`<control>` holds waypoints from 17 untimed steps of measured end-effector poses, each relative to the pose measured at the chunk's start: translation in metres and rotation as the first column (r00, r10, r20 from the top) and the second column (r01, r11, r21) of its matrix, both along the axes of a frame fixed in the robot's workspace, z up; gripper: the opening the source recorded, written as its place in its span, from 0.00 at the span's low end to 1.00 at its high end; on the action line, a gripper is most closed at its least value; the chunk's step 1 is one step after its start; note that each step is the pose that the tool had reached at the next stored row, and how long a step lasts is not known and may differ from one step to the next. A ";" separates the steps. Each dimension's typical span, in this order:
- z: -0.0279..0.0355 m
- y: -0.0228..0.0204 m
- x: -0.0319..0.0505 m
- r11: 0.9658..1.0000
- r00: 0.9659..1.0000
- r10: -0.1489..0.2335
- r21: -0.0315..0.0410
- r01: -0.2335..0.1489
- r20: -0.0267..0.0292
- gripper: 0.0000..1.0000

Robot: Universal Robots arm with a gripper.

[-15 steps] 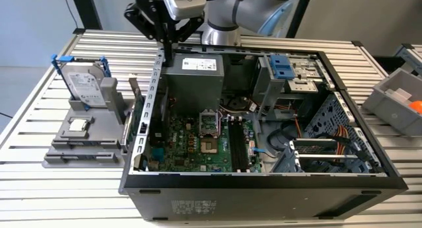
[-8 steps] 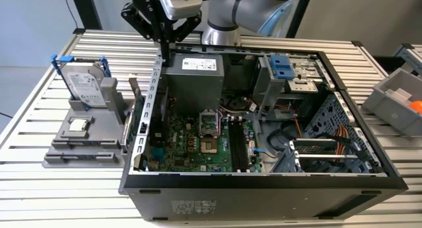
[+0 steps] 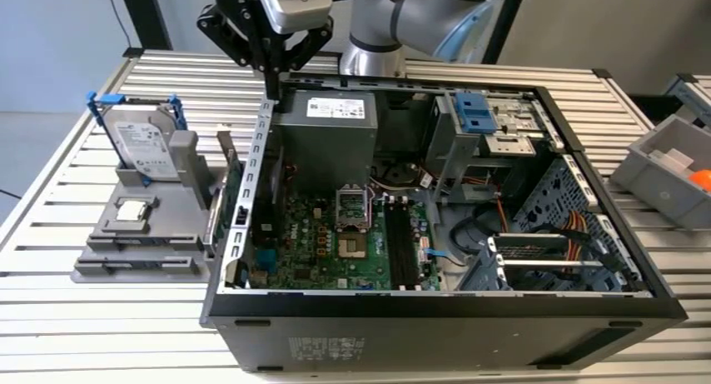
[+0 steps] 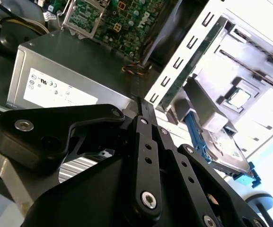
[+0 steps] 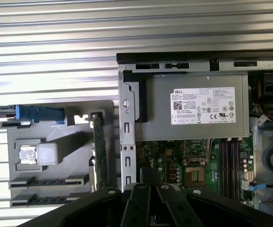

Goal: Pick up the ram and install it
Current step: 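Reach for the ram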

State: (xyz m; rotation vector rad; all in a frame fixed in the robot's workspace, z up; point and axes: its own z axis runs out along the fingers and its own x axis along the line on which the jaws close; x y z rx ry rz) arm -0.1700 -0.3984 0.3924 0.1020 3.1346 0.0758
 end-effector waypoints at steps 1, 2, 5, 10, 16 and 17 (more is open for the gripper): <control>0.0000 0.0000 -0.0008 1.000 1.000 0.000 0.000 0.000 0.000 0.00; -0.0001 0.0000 -0.0017 1.000 1.000 0.000 0.000 0.000 0.000 0.00; -0.0001 0.0000 -0.0051 1.000 1.000 0.000 0.000 0.000 -0.001 0.00; 0.0000 0.0000 -0.0103 1.000 1.000 0.000 0.000 0.000 -0.002 0.00; 0.0000 0.0000 -0.0163 1.000 1.000 0.000 0.000 0.000 -0.003 0.00; 0.0000 0.0000 -0.0174 1.000 1.000 0.000 0.000 0.000 -0.003 0.00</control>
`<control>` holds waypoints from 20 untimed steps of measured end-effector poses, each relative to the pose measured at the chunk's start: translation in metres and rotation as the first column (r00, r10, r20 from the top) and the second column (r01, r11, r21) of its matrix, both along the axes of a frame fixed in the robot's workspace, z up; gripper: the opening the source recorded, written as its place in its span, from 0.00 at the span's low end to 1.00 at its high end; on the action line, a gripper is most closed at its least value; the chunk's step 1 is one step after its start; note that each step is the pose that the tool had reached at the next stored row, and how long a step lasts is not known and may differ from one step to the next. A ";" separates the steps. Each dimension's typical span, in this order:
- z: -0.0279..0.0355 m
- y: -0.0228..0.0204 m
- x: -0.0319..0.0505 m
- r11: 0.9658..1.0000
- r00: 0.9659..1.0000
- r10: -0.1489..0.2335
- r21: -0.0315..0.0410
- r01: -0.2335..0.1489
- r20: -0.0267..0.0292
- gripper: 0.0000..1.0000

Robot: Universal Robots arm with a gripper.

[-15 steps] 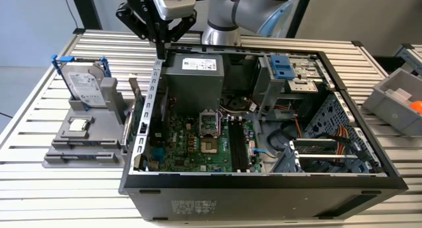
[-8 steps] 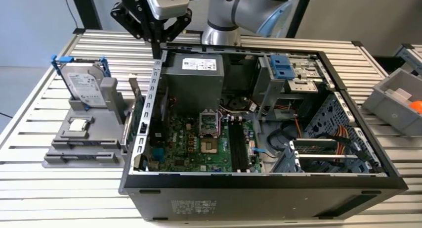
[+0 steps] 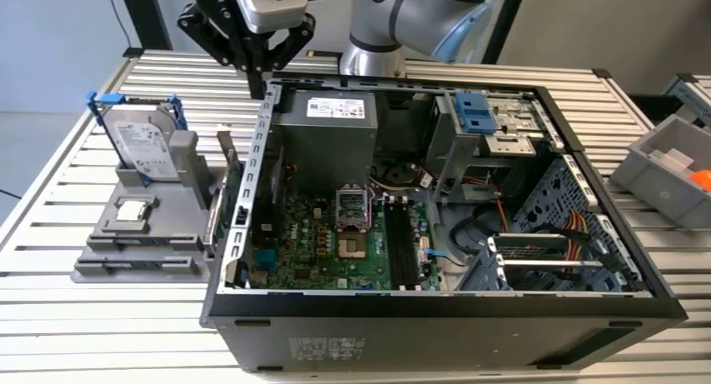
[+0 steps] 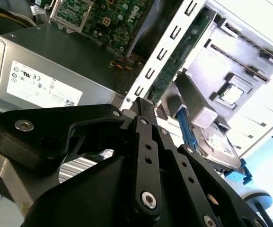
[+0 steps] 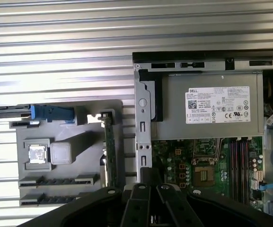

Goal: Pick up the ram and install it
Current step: 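Reach for the ram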

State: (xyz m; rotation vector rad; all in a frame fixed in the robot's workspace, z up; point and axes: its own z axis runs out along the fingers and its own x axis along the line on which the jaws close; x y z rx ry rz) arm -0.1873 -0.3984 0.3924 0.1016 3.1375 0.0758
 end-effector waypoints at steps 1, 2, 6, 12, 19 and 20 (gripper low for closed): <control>0.0000 0.0000 -0.0011 1.000 1.000 0.000 0.000 0.000 0.000 0.00; 0.0000 0.0000 -0.0022 1.000 1.000 0.000 0.000 0.000 0.000 0.00; 0.0000 0.0000 -0.0068 1.000 1.000 0.000 0.000 0.000 0.000 0.00; 0.0000 0.0000 -0.0138 1.000 1.000 0.001 0.000 -0.001 0.000 0.00; 0.0000 0.0000 -0.0217 1.000 1.000 0.001 0.000 -0.001 0.000 0.00; 0.0000 0.0000 -0.0228 1.000 1.000 0.002 0.000 -0.002 0.000 0.00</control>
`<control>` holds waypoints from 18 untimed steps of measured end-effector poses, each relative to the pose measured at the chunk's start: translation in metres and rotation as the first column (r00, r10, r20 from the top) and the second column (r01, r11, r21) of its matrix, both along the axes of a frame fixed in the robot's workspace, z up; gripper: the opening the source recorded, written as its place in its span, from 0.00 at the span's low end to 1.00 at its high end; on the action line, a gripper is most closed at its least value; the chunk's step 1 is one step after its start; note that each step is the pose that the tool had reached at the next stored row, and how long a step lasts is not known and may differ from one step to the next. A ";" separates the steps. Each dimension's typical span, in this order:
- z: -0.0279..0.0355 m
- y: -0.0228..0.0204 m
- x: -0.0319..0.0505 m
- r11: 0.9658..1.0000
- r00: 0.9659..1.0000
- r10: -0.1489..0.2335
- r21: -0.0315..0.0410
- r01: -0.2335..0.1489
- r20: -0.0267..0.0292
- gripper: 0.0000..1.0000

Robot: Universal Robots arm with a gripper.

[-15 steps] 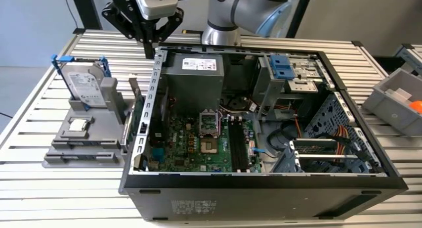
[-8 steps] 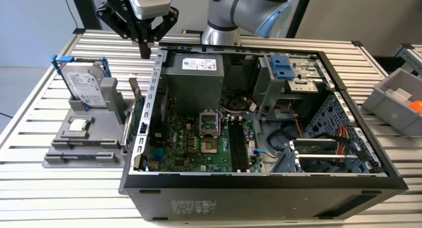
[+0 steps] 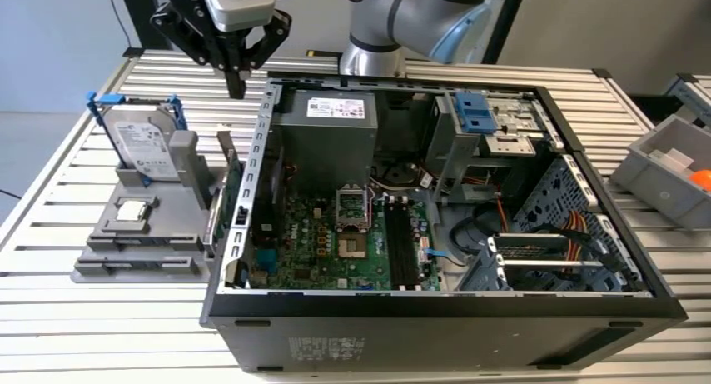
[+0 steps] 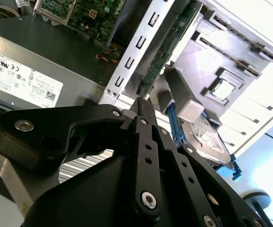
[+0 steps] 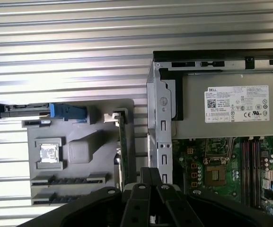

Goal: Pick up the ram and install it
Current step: 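Reach for the ram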

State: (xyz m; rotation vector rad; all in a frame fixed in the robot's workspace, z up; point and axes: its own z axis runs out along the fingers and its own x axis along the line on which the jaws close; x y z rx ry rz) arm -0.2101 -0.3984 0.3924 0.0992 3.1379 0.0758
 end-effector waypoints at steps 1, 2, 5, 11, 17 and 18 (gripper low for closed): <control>0.0000 0.0000 -0.0011 1.000 1.000 0.000 0.000 0.000 0.000 0.00; 0.0000 0.0000 -0.0022 1.000 1.000 0.000 0.000 0.000 0.000 0.00; 0.0000 0.0000 -0.0055 1.000 1.000 0.000 0.000 0.000 0.000 0.00; 0.0000 0.0000 -0.0119 1.000 1.000 0.000 0.000 0.000 -0.001 0.00; 0.0000 0.0000 -0.0180 1.000 1.000 0.001 0.000 -0.001 -0.002 0.00; 0.0000 0.0000 -0.0191 1.000 1.000 0.001 0.000 -0.001 -0.002 0.00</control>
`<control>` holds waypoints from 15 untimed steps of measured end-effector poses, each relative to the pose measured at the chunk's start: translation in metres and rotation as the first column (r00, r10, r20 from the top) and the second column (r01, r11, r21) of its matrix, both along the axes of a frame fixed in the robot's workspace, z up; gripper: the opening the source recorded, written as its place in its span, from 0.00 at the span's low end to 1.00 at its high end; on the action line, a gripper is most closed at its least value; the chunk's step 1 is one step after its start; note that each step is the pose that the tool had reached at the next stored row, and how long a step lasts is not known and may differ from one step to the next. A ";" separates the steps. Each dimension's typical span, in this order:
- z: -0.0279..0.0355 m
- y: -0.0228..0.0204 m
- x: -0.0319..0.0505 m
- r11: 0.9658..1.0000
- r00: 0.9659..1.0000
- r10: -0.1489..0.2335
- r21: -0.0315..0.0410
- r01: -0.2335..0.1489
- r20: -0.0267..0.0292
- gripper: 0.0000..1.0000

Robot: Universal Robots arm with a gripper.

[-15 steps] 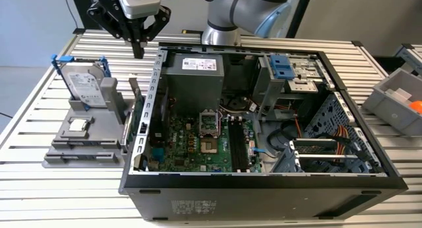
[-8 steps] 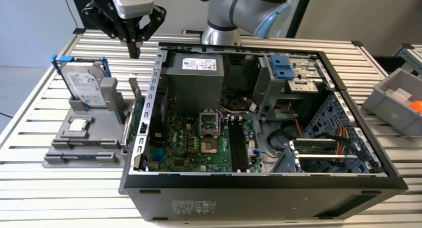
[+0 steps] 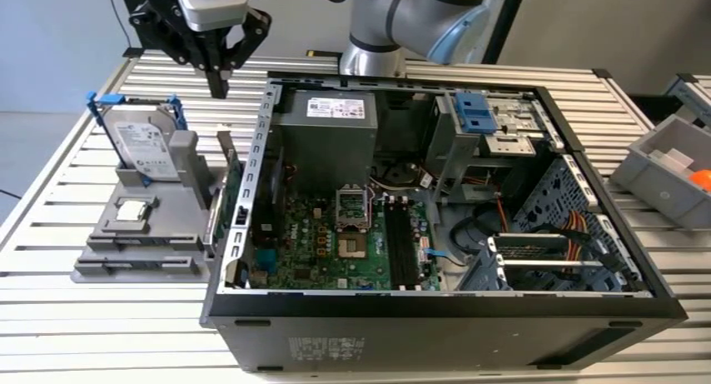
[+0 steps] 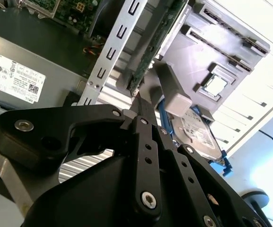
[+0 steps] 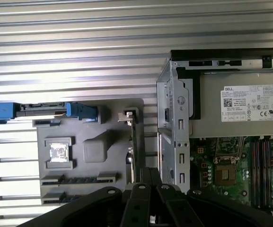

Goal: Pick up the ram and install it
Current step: 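Reach for the ram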

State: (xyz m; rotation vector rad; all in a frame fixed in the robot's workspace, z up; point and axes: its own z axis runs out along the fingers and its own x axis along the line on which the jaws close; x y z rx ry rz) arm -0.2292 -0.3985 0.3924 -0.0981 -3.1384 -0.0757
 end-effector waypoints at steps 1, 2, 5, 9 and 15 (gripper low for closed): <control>0.0000 0.0000 -0.0011 1.000 1.000 0.000 0.000 0.000 0.000 0.00; 0.0000 0.0000 -0.0021 1.000 1.000 0.000 0.000 0.000 0.000 0.00; 0.0000 0.0000 -0.0054 1.000 1.000 0.000 0.000 0.000 -0.001 0.00; 0.0000 0.0000 -0.0096 1.000 1.000 0.000 0.000 0.000 -0.002 0.00; 0.0000 0.0000 -0.0170 1.000 1.000 0.000 0.000 0.000 -0.003 0.00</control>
